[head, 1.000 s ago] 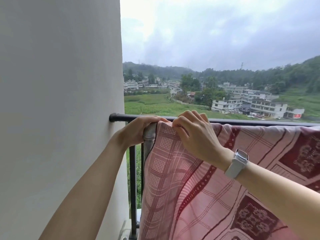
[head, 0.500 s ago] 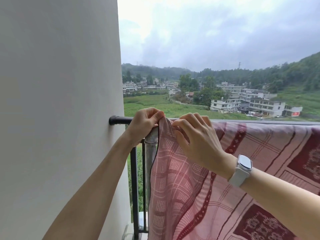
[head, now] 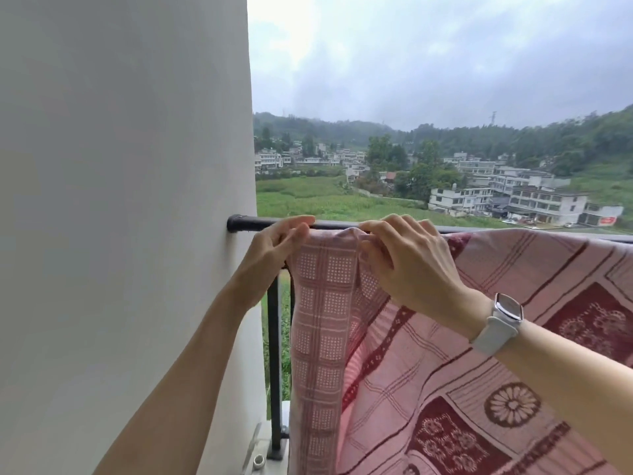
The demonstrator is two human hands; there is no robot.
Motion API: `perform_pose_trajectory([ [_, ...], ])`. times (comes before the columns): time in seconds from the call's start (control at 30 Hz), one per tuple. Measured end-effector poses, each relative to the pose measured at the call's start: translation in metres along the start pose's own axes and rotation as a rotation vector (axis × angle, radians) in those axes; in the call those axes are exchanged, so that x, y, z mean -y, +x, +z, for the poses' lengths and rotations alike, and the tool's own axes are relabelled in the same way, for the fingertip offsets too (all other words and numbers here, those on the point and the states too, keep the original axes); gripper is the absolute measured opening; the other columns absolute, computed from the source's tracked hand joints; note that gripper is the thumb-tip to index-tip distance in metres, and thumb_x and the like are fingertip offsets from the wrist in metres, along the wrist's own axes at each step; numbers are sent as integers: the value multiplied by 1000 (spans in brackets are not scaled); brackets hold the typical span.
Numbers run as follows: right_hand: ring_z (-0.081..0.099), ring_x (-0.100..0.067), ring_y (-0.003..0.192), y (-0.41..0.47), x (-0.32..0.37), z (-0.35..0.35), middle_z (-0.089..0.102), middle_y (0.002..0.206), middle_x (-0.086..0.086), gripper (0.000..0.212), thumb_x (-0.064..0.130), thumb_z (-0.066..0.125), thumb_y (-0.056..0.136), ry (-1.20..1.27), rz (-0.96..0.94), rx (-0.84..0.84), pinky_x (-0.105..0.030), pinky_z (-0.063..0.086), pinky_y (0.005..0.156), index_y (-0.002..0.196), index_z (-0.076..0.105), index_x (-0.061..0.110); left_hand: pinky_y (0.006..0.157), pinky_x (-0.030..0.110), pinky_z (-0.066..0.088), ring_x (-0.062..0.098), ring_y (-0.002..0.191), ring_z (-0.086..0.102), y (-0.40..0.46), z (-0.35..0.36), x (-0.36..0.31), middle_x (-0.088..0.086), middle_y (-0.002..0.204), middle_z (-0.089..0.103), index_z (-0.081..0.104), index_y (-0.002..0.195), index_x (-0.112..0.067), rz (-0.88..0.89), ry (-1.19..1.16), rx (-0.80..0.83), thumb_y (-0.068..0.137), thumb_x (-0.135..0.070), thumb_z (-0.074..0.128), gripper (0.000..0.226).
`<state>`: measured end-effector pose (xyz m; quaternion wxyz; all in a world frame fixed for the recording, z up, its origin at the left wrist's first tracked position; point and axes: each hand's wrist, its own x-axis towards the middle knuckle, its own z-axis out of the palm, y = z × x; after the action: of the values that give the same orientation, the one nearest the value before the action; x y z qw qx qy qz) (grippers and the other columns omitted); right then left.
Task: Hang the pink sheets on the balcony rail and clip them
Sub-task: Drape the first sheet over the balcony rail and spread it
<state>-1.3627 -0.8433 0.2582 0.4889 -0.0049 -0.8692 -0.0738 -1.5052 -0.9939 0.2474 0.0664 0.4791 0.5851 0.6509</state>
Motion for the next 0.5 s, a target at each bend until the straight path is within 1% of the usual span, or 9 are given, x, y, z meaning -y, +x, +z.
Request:
perform_pose_trajectory([
  [0.03, 60, -19, 79, 0, -2, 0, 66, 90, 0, 31, 36, 41, 90, 6, 3, -2, -29, 39, 70, 98, 63, 15, 88, 31, 48, 16, 99, 62, -1, 0, 4, 1, 101, 69, 62, 108, -21, -48, -33, 51, 79, -47, 59, 39],
  [0.1, 60, -18, 76, -1, -6, -1, 67, 85, 0, 28, 34, 46, 89, 51, 28, -35, -28, 39, 70, 88, 64, 13, 90, 42, 42, 32, 104, 57, -2, 0, 10, 23, 112, 61, 60, 116, -9, -92, -113, 118, 84, -31, 54, 40],
  [0.13, 60, -20, 74, -1, -8, -2, 67, 82, -1, 24, 29, 49, 88, 69, 48, -62, -27, 38, 70, 84, 64, 12, 91, 44, 41, 36, 103, 54, -3, 1, 12, 27, 113, 58, 59, 118, -6, -113, -163, 130, 85, -29, 51, 41],
  [0.2, 60, -22, 74, -2, -12, -4, 66, 81, -3, 15, 20, 54, 87, 68, 74, -92, -27, 38, 71, 81, 63, 10, 88, 41, 41, 32, 100, 53, -5, 2, 14, 21, 109, 57, 57, 120, -4, -155, -284, 122, 87, -29, 48, 42],
  [0.27, 60, -23, 78, -5, -16, -7, 67, 84, -3, 14, 22, 55, 87, 50, 74, -73, -29, 40, 73, 85, 63, 10, 84, 35, 45, 25, 95, 57, -7, 4, 17, 14, 102, 61, 60, 116, -5, -163, -395, 74, 89, -28, 47, 38],
  [0.3, 60, -22, 81, -7, -18, -9, 67, 87, -3, 19, 27, 54, 88, 33, 71, -56, -30, 41, 75, 89, 63, 11, 81, 32, 47, 22, 89, 59, -8, 7, 17, 9, 96, 65, 65, 109, -7, -149, -411, 17, 91, -27, 46, 32],
  [0.37, 60, -22, 84, -11, -23, -12, 67, 93, -4, 33, 40, 49, 87, -30, 53, -30, -34, 43, 78, 98, 61, 11, 72, 28, 47, 16, 72, 58, -6, 17, 13, -4, 74, 68, 71, 86, -11, -109, -354, -187, 93, -22, 46, 29],
  [0.43, 60, -23, 84, -16, -28, -15, 66, 93, -4, 39, 44, 46, 85, -67, 20, -33, -37, 44, 79, 101, 61, 12, 63, 26, 40, 9, 60, 47, -2, 27, 5, -14, 55, 58, 64, 70, -11, -43, -206, -402, 94, -20, 46, 31],
  [0.5, 60, -23, 82, -21, -34, -17, 66, 91, -4, 34, 39, 47, 85, -52, 3, -60, -35, 44, 77, 98, 62, 12, 54, 18, 34, 1, 52, 39, 2, 35, 0, -12, 54, 47, 54, 65, -17, 22, -25, -534, 95, -23, 45, 32],
])
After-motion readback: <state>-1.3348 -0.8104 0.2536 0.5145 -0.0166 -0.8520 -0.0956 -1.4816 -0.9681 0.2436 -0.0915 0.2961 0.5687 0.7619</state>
